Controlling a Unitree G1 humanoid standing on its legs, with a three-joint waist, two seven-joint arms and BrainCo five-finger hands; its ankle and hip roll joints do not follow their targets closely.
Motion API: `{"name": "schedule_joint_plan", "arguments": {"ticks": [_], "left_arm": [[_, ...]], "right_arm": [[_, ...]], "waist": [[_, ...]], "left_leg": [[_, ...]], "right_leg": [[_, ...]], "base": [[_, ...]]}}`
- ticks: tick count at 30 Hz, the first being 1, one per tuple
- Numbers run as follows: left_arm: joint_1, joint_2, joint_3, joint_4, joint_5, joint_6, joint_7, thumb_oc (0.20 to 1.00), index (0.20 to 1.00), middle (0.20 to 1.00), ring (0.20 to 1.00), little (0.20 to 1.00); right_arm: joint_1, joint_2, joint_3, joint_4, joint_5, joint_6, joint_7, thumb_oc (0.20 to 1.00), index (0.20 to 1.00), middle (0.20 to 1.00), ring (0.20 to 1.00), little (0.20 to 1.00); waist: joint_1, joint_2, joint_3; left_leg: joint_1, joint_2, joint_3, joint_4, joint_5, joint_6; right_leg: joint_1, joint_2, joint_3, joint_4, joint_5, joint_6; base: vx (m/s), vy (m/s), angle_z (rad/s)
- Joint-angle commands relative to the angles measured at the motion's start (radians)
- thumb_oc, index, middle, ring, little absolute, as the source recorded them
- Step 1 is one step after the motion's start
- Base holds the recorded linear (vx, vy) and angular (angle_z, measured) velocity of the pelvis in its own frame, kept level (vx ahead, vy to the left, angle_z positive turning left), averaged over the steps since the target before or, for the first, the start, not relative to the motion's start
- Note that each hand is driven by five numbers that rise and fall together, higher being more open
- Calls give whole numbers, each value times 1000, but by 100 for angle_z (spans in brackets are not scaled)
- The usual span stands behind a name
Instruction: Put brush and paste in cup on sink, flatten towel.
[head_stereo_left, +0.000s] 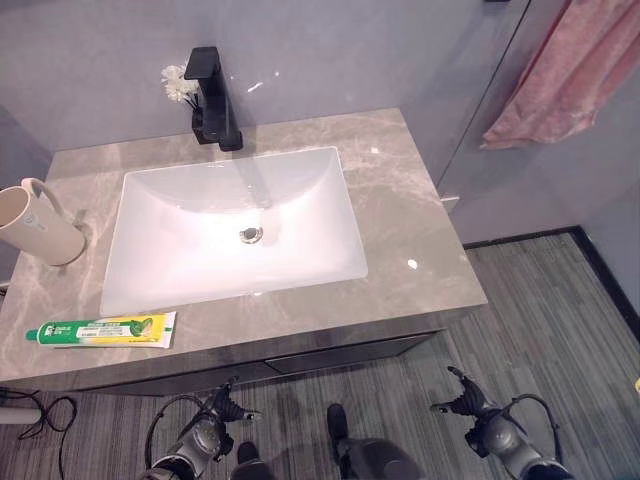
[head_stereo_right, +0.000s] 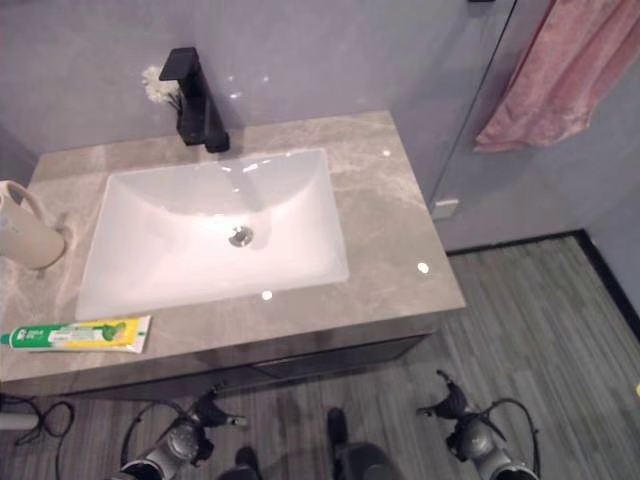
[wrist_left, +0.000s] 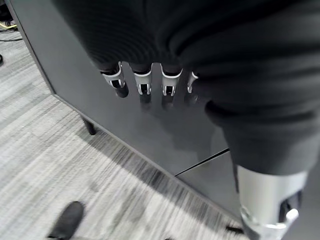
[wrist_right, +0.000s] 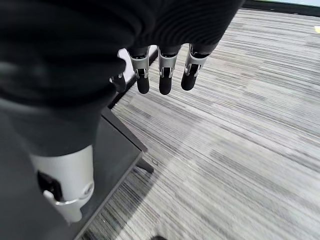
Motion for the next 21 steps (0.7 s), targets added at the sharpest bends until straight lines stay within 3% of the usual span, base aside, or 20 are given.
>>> {"name": "schedule_joint_plan", "arguments": {"ticks": [1,2,5,6,8,9,10,12,14,18,19,21], "left_arm": [[17,71,-2,-35,43,-29,18,1000,1000,1000,1000,1000],[18,97,-20,-70,61,-42,19,1000,1000,1000,1000,1000],[25,139,-29,-96,88,-54,24,1000,1000,1000,1000,1000],[25,139,-28,-97,88,-54,24,1000,1000,1000,1000,1000],[48,165,-20,-113,100,-61,20,1000,1000,1000,1000,1000],[48,165,-19,-113,100,-61,20,1000,1000,1000,1000,1000],[73,178,-6,-130,93,-62,10,1000,1000,1000,1000,1000],[107,197,1,-166,99,-73,4,1000,1000,1000,1000,1000],[119,207,-5,-197,100,-81,-2,1000,1000,1000,1000,1000],[187,302,-7,-359,102,-129,-25,1000,1000,1000,1000,1000],[200,359,-2,-437,111,-157,-22,1000,1000,1000,1000,1000],[216,402,0,-474,123,-168,-23,1000,1000,1000,1000,1000]], "right_arm": [[-18,-7,-14,-51,-35,-12,0,1000,1000,1000,1000,1000],[-20,-6,-15,-80,-36,-16,7,1000,1000,1000,1000,1000],[-39,-2,12,-102,-52,-20,18,1000,1000,1000,1000,1000],[-40,-1,12,-101,-52,-21,18,1000,1000,1000,1000,1000],[-55,7,44,-86,-67,-28,30,1000,1000,1000,1000,1000],[-56,7,44,-86,-67,-28,29,1000,1000,1000,1000,1000],[-62,3,66,-96,-79,-34,41,1000,1000,1000,1000,1000],[-62,2,83,-100,-101,-33,46,1000,1000,1000,1000,1000],[-67,-5,88,-110,-103,-38,50,1000,1000,1000,1000,1000],[-74,-51,100,-125,-117,-55,51,1000,1000,1000,1000,1000],[-92,-55,110,-80,-115,-55,50,1000,1000,1000,1000,1000],[-102,-48,100,-43,-102,-61,45,1000,1000,1000,1000,1000]], "waist": [[29,-28,23],[29,-36,30],[48,-34,34],[49,-34,33],[78,-23,23],[78,-25,21],[115,-29,3],[150,-40,-5],[151,-40,-6],[182,-42,-8],[207,-40,-9],[213,-44,-15]], "left_leg": [[9,-93,54,35,-13,110],[0,-136,74,23,-32,123],[-19,-159,90,4,-27,140],[-19,-158,91,4,-27,140],[-12,-153,96,-48,-2,146],[-15,-154,97,-52,3,146],[-11,-156,93,-91,37,144],[-3,-153,89,-122,49,138],[-2,-154,78,-135,55,137],[-2,-154,45,-169,82,124],[-18,-151,16,-178,101,109],[-35,-151,-15,-178,109,102]], "right_leg": [[-48,-251,88,113,20,171],[-67,-302,101,64,122,193],[-95,-328,84,12,188,199],[-96,-327,84,11,188,198],[-58,-272,69,41,96,186],[-63,-273,70,41,99,185],[-24,-238,34,49,63,179],[-4,-270,-52,24,82,196],[-5,-264,-41,16,86,195],[14,-260,-39,-36,73,195],[19,-261,-64,-43,59,194],[34,-264,-104,-49,47,192]], "base": [[-69,382,-10],[-89,345,-12],[-89,239,-18],[-103,204,-7],[-63,180,-9],[-60,154,-8],[-33,24,-1],[-18,-33,-3],[-4,-44,11],[-13,-85,51],[-46,-143,47],[-27,-166,59]]}}
